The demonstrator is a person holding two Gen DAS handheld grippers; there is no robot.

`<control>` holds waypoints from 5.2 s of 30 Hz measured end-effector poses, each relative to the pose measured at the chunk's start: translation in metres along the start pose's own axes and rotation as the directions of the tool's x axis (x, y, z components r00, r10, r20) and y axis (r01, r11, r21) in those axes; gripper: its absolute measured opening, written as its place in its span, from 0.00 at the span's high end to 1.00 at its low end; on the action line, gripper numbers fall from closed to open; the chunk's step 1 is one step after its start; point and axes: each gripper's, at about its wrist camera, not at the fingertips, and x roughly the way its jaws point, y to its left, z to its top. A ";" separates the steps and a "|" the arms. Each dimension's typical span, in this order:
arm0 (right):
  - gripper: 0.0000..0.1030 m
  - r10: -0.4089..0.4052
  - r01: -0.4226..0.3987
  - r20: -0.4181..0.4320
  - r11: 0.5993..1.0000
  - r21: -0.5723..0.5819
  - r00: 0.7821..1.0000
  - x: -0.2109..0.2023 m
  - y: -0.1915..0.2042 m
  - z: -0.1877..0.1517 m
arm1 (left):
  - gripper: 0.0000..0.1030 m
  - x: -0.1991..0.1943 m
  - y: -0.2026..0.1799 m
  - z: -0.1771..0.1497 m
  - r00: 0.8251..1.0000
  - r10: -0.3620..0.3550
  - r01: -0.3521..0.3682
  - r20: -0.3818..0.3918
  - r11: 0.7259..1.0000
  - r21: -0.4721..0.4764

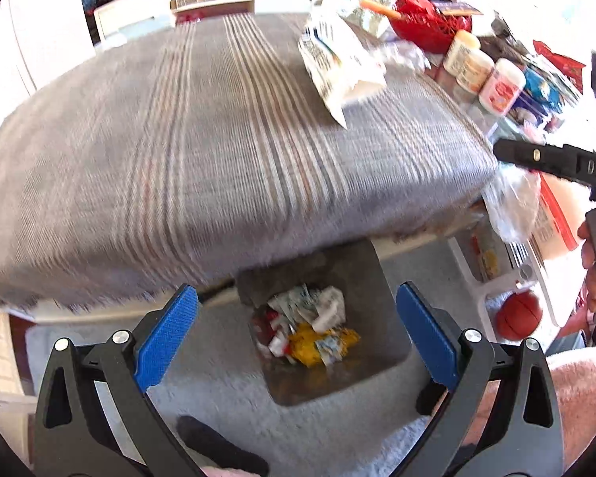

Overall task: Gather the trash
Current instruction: 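Raise both open tools back over the table, then grasp the white medicine box with the left tool, then hold the medicine box in the left tool while the right tool grasps the clear wrapper and cup lid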

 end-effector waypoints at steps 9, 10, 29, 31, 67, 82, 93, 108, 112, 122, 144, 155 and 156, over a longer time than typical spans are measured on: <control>0.03 -0.013 0.014 -0.008 0.999 0.043 1.000 0.020 -0.013 0.027 | 0.08 0.003 0.001 0.061 0.998 0.020 -0.020 0.060 1.000 -0.006; 0.03 -0.021 0.021 -0.007 0.999 0.044 1.000 0.022 -0.014 0.029 | 0.08 0.005 -0.001 0.068 0.998 0.022 -0.022 0.062 1.000 0.002; 0.03 -0.015 0.007 0.125 0.998 0.066 0.992 0.011 -0.023 0.131 | 0.08 0.066 -0.029 0.175 0.998 0.026 -0.024 0.058 0.999 -0.039; 0.03 -0.019 0.011 0.123 0.998 0.065 0.992 0.017 -0.024 0.138 | 0.08 0.079 -0.032 0.180 0.999 0.027 -0.025 0.037 0.999 -0.035; 0.03 0.093 -0.089 -0.056 0.993 0.076 0.994 0.133 0.018 0.158 | 0.55 0.092 0.019 0.173 0.999 0.034 -0.032 0.030 0.998 -0.053; 0.02 0.071 -0.069 -0.059 0.997 0.028 0.996 0.146 0.054 0.164 | 0.55 0.111 0.027 0.178 0.999 -0.024 0.023 -0.025 0.999 -0.044; 0.33 -0.032 0.032 -0.006 0.999 -0.009 0.999 0.160 0.064 0.164 | 0.55 0.111 0.025 0.172 0.999 -0.045 0.043 -0.025 0.998 -0.054; 0.73 0.093 -0.093 -0.052 0.996 -0.001 0.994 0.158 0.084 0.160 | 0.55 0.108 0.032 0.169 0.998 -0.061 0.059 -0.023 0.996 -0.060; 0.58 0.124 -0.123 -0.056 0.992 0.023 0.991 0.159 0.086 0.165 | 0.55 0.107 0.034 0.169 0.997 -0.075 0.073 -0.026 0.995 -0.070; 0.26 0.132 -0.131 -0.041 0.991 0.010 0.990 0.150 0.101 0.169 | 0.56 0.078 0.052 0.173 1.000 -0.003 0.003 0.004 0.997 -0.072; 0.76 -0.100 0.100 0.005 0.984 -0.151 0.995 0.166 0.126 0.147 | 0.56 0.077 0.086 0.153 0.999 0.029 -0.033 -0.033 0.993 -0.115; 0.88 -0.010 0.014 0.031 0.992 -0.122 0.999 0.135 0.106 0.142 | 0.56 0.072 0.074 0.146 0.999 0.019 -0.023 -0.030 0.993 -0.113; 0.88 -0.007 0.011 0.033 0.993 -0.121 0.999 0.131 0.105 0.141 | 0.56 0.070 0.072 0.145 0.999 0.018 -0.021 -0.028 0.993 -0.113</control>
